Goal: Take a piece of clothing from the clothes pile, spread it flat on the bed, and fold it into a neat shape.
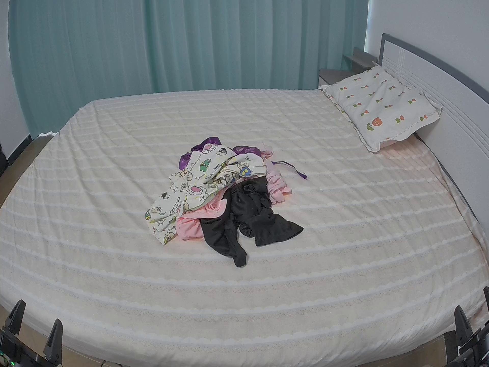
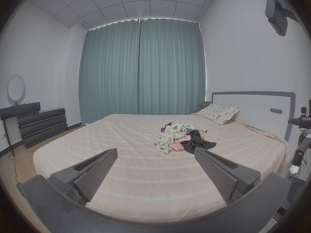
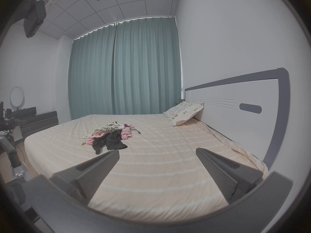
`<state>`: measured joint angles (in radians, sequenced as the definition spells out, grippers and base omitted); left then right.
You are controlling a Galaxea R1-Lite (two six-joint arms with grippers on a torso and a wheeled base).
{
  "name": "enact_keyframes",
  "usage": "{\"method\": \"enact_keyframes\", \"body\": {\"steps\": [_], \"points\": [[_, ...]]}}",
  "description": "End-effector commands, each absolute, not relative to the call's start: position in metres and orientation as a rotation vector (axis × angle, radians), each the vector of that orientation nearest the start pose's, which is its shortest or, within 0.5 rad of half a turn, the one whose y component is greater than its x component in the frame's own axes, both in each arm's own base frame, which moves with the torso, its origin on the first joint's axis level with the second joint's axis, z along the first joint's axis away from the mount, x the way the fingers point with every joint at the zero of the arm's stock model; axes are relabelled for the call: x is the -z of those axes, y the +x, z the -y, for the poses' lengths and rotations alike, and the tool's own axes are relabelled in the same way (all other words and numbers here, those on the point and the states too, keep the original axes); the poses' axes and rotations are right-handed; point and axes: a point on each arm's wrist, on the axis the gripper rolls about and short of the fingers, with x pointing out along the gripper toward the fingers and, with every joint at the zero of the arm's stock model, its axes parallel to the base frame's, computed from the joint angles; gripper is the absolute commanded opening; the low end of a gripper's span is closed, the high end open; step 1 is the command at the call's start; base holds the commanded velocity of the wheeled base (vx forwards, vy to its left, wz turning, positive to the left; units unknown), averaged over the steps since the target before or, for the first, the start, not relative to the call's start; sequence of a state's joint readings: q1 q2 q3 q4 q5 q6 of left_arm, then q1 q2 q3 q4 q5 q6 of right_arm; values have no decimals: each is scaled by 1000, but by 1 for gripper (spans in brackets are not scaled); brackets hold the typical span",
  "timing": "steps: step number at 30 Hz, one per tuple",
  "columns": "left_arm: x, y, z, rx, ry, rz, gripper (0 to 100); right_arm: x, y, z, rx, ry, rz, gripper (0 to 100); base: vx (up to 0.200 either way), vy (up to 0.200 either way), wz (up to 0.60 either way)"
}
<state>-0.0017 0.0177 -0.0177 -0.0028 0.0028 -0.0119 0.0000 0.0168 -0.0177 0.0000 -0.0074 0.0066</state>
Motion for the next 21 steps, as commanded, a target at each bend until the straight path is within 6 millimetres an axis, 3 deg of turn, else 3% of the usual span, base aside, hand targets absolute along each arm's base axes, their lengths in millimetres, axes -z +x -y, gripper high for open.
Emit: {"method": "enact_keyframes", "body": {"steps": [1, 14, 16, 17, 19, 21], "points": [[-77, -22, 0, -2, -12, -9, 100, -75, -23, 0, 8, 6, 0, 100, 0, 0, 0], [-77, -22, 0, -2, -12, -9, 100, -76, -23, 0, 8, -17, 0, 100, 0, 0, 0], [-77, -22, 0, -2, -12, -9, 100, -99, -27, 0, -6, 5, 72, 100, 0, 0, 0], [-77, -22, 0, -2, -12, -9, 100, -156, -37, 0, -27, 90, 191, 100, 0, 0, 0], [-77, -22, 0, -2, -12, -9, 100, -194, -40, 0, -53, 189, 219, 100, 0, 0, 0], [-77, -22, 0, -2, -12, -9, 100, -205, -32, -2, -75, 119, 137, 100, 0, 0, 0]]}}
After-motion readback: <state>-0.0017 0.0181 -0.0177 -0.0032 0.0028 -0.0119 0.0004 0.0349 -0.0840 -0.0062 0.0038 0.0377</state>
